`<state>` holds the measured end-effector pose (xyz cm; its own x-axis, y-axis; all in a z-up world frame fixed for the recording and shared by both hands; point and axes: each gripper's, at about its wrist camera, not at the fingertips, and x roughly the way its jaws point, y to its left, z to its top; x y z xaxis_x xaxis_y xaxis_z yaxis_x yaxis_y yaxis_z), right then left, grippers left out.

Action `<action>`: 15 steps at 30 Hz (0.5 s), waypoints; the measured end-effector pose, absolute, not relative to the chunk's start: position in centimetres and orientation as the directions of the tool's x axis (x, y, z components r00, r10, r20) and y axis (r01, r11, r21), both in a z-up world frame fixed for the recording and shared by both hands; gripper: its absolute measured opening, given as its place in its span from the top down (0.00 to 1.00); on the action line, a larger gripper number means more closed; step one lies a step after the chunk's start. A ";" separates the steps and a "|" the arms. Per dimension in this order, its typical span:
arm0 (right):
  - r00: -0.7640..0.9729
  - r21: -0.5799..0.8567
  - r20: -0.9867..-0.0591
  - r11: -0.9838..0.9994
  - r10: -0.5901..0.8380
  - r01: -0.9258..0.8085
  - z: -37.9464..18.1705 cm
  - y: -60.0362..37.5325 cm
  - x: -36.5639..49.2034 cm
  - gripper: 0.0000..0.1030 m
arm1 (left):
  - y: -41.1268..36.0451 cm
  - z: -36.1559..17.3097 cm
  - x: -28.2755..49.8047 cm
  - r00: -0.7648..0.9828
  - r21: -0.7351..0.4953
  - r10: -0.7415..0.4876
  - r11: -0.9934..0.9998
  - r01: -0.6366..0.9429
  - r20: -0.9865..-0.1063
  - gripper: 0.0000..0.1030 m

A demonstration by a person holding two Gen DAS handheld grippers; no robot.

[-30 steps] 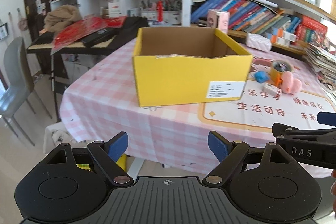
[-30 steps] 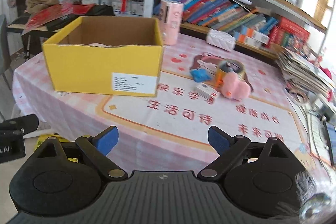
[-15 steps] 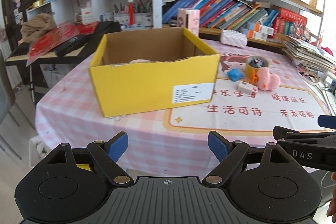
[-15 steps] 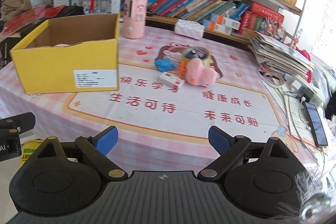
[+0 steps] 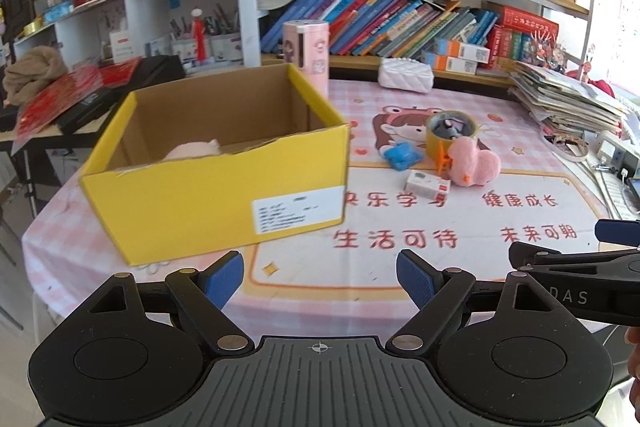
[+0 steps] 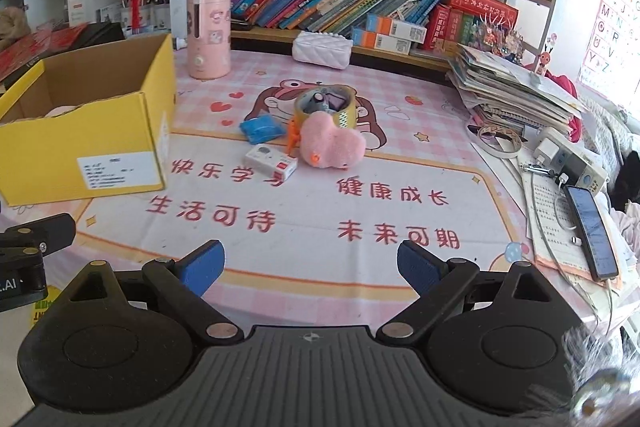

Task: Organize objects
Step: 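Withdraw both tools from the box toward the remaining items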

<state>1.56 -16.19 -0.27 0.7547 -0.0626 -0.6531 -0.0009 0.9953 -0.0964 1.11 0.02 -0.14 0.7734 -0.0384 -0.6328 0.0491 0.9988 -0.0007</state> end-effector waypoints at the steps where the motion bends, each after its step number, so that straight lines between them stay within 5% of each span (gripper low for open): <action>1: 0.753 -0.096 -0.655 0.995 -0.063 -0.001 -0.3 -16.5 1.9 0.09 | -0.3 -0.1 1.5 0.773 -0.001 -0.041 0.999 0.052 -0.633 0.16; 15: 0.734 -0.102 -0.677 0.995 -0.060 -0.013 -0.8 -20.3 6.7 0.09 | -3.8 -0.8 5.7 0.761 -0.019 -0.049 0.999 0.049 -0.647 0.16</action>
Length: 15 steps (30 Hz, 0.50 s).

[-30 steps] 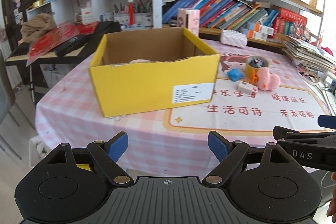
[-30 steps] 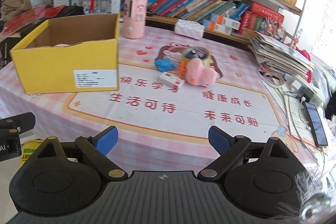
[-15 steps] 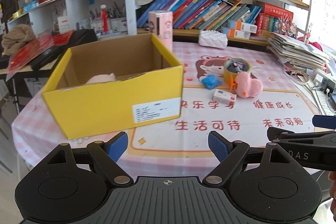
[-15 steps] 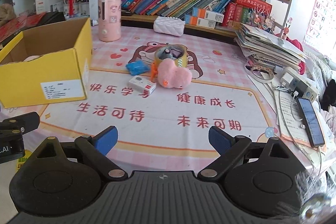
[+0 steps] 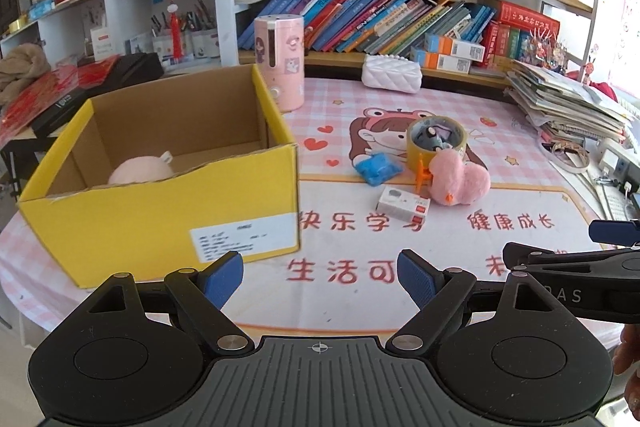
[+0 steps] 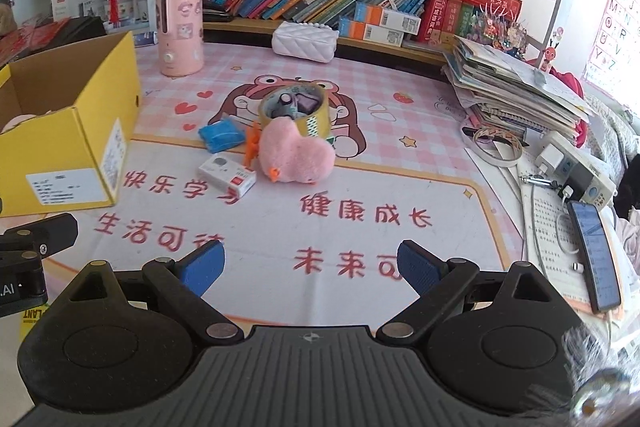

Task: Organize objects
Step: 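Withdraw both tools from the box toward the remaining items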

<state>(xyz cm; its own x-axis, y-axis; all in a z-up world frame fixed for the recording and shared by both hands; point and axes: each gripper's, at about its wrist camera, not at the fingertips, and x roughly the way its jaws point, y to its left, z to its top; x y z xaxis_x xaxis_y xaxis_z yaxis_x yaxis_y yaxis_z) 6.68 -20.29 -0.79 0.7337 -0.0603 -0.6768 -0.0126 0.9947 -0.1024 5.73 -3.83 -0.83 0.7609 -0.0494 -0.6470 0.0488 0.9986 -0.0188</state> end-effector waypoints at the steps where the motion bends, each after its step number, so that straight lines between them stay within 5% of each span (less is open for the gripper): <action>1: 0.734 -0.100 -0.677 0.995 -0.055 -0.017 -0.8 -20.5 7.0 0.09 | -4.1 -0.9 6.0 0.761 -0.019 -0.049 0.999 0.048 -0.647 0.16; 15: 0.742 -0.072 -0.670 0.993 0.019 -0.091 -1.0 -23.8 11.5 0.15 | -7.7 -1.7 9.4 0.755 -0.029 -0.063 0.998 0.059 -0.653 0.16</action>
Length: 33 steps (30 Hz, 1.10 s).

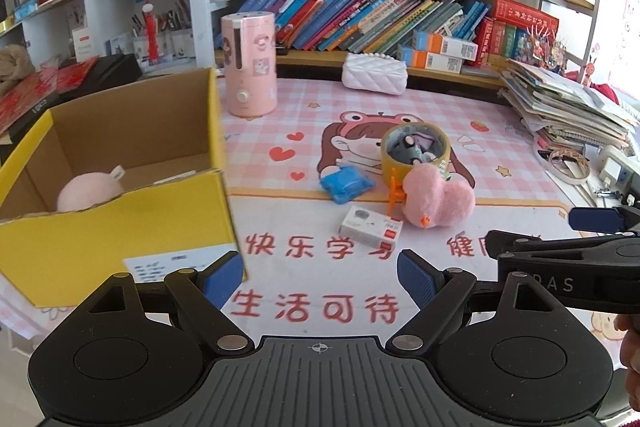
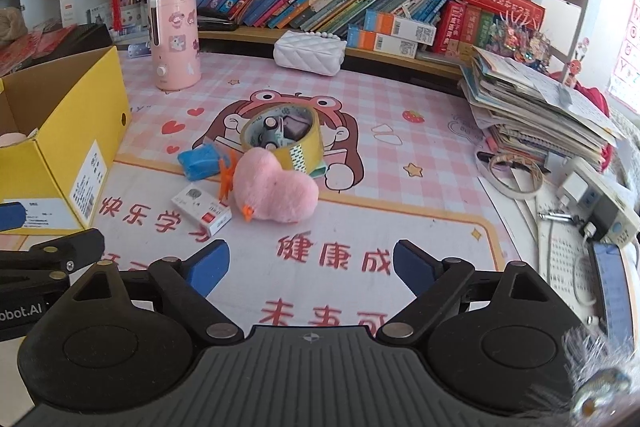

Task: Organize objects
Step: 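Withdraw both tools from the box toward the remaining items, then grasp the white-red small box with the left tool while the right tool grasps the pink heart plush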

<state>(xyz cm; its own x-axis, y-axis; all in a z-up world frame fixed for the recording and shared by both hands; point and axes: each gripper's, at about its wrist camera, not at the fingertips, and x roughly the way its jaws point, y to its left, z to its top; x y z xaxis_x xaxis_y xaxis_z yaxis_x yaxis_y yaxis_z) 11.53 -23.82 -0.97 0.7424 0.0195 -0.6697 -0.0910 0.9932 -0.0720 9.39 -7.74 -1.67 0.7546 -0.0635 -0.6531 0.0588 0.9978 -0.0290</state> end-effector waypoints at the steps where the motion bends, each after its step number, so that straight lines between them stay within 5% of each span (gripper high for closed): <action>1: 0.741 -0.069 -0.671 0.993 0.025 -0.096 -1.0 -24.0 11.8 0.16 | -8.0 -1.7 9.6 0.753 -0.027 -0.063 0.998 0.060 -0.655 0.16; 13: 0.728 -0.018 -0.679 0.990 0.092 -0.141 -1.3 -26.1 14.2 0.34 | -9.9 -1.9 11.7 0.728 -0.008 -0.033 0.999 0.038 -0.684 0.18; 16: 0.733 -0.004 -0.672 0.989 0.105 -0.145 -1.3 -26.6 14.8 0.38 | -10.3 -2.1 12.2 0.725 -0.005 -0.030 0.999 0.036 -0.688 0.28; 20: 0.736 0.012 -0.665 0.988 0.123 -0.155 -1.3 -27.1 15.6 0.39 | -10.7 -2.7 13.3 0.707 -0.011 -0.033 0.999 0.036 -0.707 0.41; 33: 0.660 0.042 -0.711 0.952 0.242 -0.303 -2.7 -25.3 20.7 0.39 | -12.6 -4.8 16.7 0.649 0.041 -0.020 0.996 0.080 -0.760 0.41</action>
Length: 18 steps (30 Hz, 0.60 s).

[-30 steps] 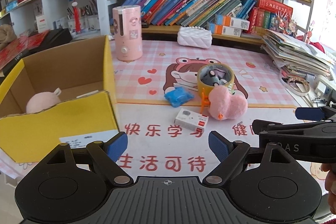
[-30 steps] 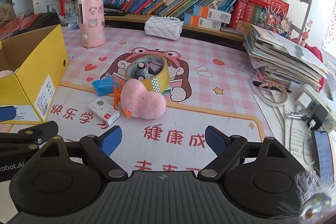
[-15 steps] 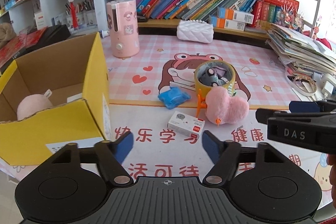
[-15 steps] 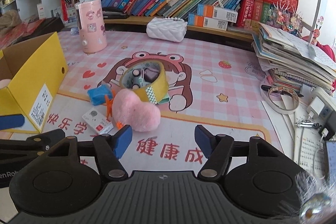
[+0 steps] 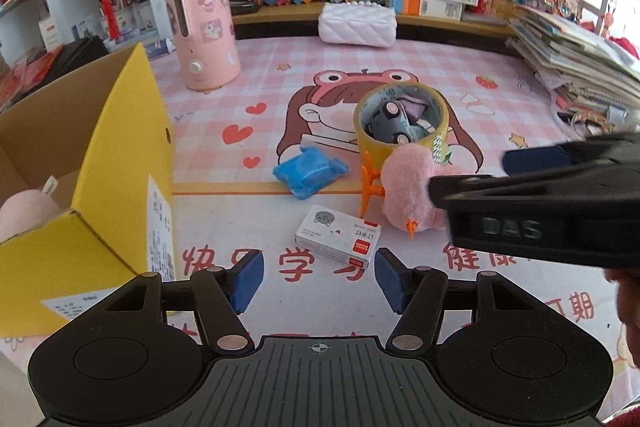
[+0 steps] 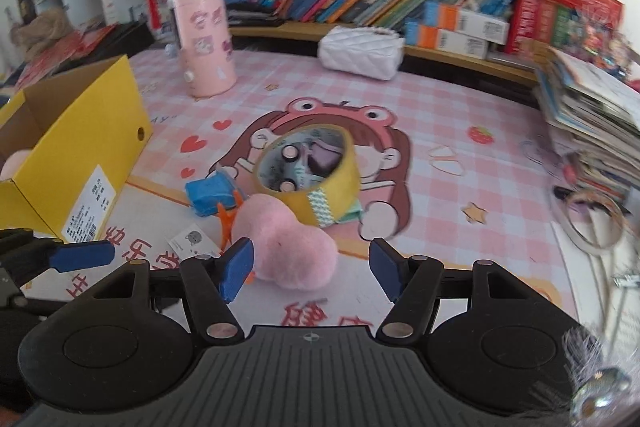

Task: Organize objects
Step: 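Grasp the white-red small box with the left tool while the right tool grasps the pink heart plush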

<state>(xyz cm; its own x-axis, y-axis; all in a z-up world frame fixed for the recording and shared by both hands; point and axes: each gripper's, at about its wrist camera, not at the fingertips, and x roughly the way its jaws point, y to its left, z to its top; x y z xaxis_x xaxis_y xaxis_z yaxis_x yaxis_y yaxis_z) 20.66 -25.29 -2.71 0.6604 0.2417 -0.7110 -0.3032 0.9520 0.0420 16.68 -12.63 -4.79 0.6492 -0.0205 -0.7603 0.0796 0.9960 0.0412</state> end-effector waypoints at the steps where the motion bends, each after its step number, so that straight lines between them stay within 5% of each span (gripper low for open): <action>1: 0.648 0.036 -0.720 0.946 0.247 -0.321 -3.0 -25.0 21.2 0.39 | -12.7 -4.9 16.8 0.645 0.046 -0.018 0.996 0.081 -0.764 0.41; 8: 0.577 -0.001 -0.752 0.876 0.317 -0.482 -4.4 -23.3 24.1 0.36 | -12.9 -5.5 17.6 0.610 0.057 -0.012 0.994 0.093 -0.792 0.38; 11: 0.523 0.014 -0.779 0.844 0.345 -0.536 -5.1 -22.7 24.9 0.42 | -13.0 -5.8 18.0 0.603 0.059 -0.007 0.994 0.090 -0.797 0.34; 12: 0.499 0.046 -0.783 0.834 0.372 -0.550 -5.2 -22.8 25.1 0.55 | -13.1 -5.9 18.2 0.603 0.061 -0.006 0.994 0.091 -0.798 0.34; 18: 0.520 0.129 -0.733 0.841 0.438 -0.525 -2.6 -24.9 23.9 0.56 | -13.8 -6.5 19.7 0.599 0.057 -0.016 0.993 0.103 -0.800 0.34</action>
<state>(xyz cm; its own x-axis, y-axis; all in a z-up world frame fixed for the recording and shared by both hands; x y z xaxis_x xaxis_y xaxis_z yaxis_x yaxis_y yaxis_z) 23.94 -24.90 -2.60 0.5203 0.4379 -0.7332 -0.5255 0.8409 0.1294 19.75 -13.78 -6.49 0.5993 -0.0165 -0.8004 0.1029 0.9931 0.0566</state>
